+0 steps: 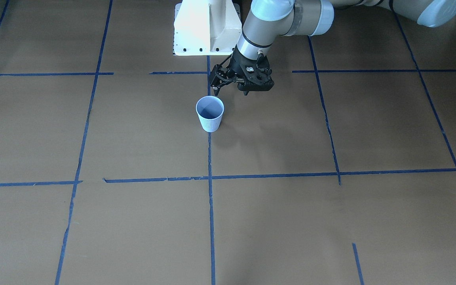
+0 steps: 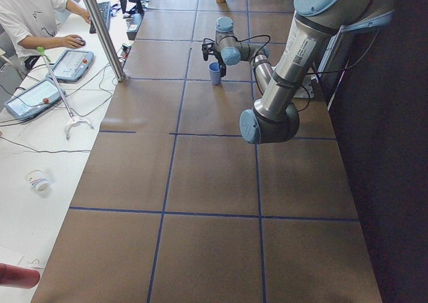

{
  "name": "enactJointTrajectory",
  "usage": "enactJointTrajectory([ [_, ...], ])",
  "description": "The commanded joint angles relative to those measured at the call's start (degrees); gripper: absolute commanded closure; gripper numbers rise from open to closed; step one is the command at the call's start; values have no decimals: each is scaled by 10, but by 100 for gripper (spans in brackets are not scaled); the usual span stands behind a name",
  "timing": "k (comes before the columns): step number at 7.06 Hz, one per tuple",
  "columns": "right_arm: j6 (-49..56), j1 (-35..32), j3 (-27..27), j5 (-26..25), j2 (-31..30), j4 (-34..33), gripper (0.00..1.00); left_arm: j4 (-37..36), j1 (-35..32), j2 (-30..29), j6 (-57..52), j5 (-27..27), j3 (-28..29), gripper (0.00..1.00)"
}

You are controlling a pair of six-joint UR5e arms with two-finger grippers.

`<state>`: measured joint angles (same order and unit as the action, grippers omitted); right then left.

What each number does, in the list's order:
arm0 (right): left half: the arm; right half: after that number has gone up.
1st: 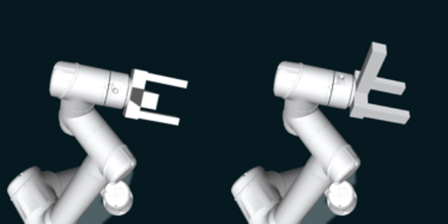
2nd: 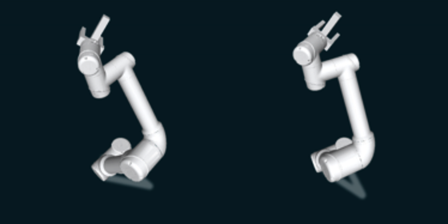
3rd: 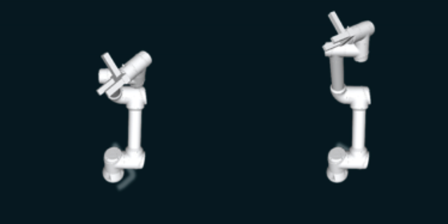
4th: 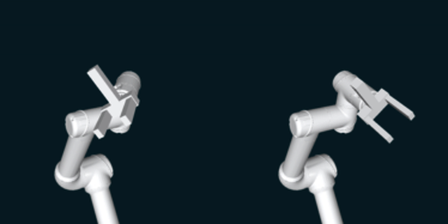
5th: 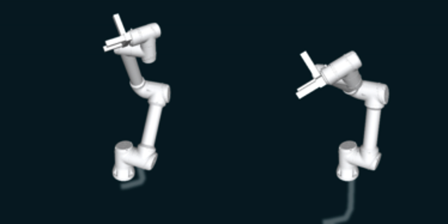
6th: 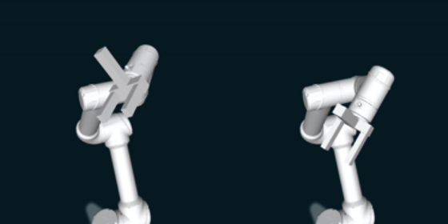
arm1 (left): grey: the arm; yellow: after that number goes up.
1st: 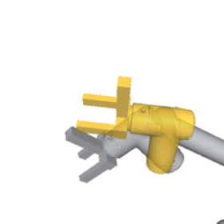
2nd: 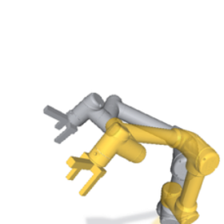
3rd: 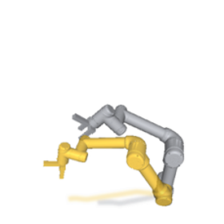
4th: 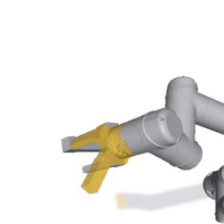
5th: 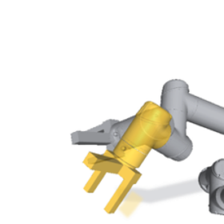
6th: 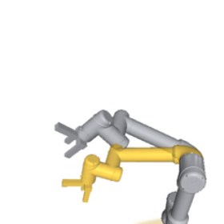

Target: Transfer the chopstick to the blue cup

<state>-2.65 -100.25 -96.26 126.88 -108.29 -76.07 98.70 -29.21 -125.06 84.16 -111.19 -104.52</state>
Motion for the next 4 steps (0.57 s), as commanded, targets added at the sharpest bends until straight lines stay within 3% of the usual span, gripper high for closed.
enactJointTrajectory([
  [1,28,-4,12,-11,-1,-2,2,0,0,6,-1,0,-3,0],
  [2,27,-4,14,-11,-1,0,17,0,-1,7,-1,-1,-3,0],
  [4,23,-4,21,-10,-1,3,70,1,0,7,-1,-1,-4,0],
])
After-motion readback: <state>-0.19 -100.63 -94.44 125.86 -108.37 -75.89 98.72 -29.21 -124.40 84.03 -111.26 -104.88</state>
